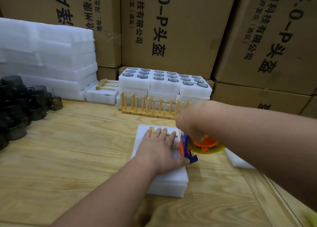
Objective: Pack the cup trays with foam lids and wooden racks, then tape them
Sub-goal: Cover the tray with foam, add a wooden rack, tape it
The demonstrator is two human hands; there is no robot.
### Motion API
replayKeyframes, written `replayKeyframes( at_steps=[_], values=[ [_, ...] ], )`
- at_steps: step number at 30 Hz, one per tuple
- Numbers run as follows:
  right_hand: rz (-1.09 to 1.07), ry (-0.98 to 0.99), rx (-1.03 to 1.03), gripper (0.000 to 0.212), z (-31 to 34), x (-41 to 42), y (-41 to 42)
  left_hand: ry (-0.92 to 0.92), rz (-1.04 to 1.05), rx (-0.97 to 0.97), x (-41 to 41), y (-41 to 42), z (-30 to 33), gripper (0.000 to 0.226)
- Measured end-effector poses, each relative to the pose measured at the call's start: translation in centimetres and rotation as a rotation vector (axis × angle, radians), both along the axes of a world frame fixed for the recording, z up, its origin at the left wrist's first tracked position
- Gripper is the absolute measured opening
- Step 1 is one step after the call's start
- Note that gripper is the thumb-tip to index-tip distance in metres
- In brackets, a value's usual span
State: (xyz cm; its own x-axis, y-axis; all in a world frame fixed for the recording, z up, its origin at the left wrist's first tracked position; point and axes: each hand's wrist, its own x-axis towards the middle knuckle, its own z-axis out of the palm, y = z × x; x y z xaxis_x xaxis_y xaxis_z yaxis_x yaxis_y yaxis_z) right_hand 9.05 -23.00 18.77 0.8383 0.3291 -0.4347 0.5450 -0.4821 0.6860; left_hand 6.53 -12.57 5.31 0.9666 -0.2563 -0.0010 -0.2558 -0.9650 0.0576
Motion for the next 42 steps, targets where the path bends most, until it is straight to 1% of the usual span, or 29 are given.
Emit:
replayKeyframes(
  at_steps=[6, 17, 21, 23, 29, 32, 34, 37, 42],
  values=[
    [-0.024, 0.053, 0.022, 0.038, 0.0, -0.3, -1.5, 0.024, -0.01, 0.025, -0.2, 0.0, 0.3, 0.103],
    [-0.067, 0.106, 0.127, 0.042, -0.5, -0.2, -4.3, 0.015, -0.017, 0.04, 0.1, 0.1, 0.0, 0.101],
    [-0.109, 0.133, 0.13, 0.044, -2.9, -0.7, -5.1, 0.007, -0.016, 0.049, 0.0, 0.2, -0.3, 0.099],
    [-0.155, 0.133, 0.195, 0.047, -3.8, -0.6, -6.1, 0.006, -0.015, 0.049, 0.2, 0.1, -0.3, 0.102],
    [-0.383, 0.175, 0.433, 0.067, -3.1, -0.8, -9.9, 0.002, -0.02, 0.064, 0.5, 0.2, -0.6, 0.11],
    [-0.455, 0.164, 0.544, 0.08, -3.3, -0.9, -10.9, -0.01, -0.019, 0.048, 0.6, 0.3, -0.7, 0.109],
    [-0.494, 0.155, 0.602, 0.083, -3.6, -0.9, -11.3, -0.009, -0.02, 0.039, 0.6, 0.2, -0.7, 0.11],
    [-0.525, 0.167, 0.629, 0.08, -4.2, -0.9, -11.8, -0.01, -0.02, 0.023, 0.6, 0.2, -0.6, 0.112],
    [-0.549, 0.169, 0.627, 0.073, -3.7, -1.3, -12.5, -0.001, -0.019, 0.009, 0.3, 0.3, -0.7, 0.106]
  ],
)
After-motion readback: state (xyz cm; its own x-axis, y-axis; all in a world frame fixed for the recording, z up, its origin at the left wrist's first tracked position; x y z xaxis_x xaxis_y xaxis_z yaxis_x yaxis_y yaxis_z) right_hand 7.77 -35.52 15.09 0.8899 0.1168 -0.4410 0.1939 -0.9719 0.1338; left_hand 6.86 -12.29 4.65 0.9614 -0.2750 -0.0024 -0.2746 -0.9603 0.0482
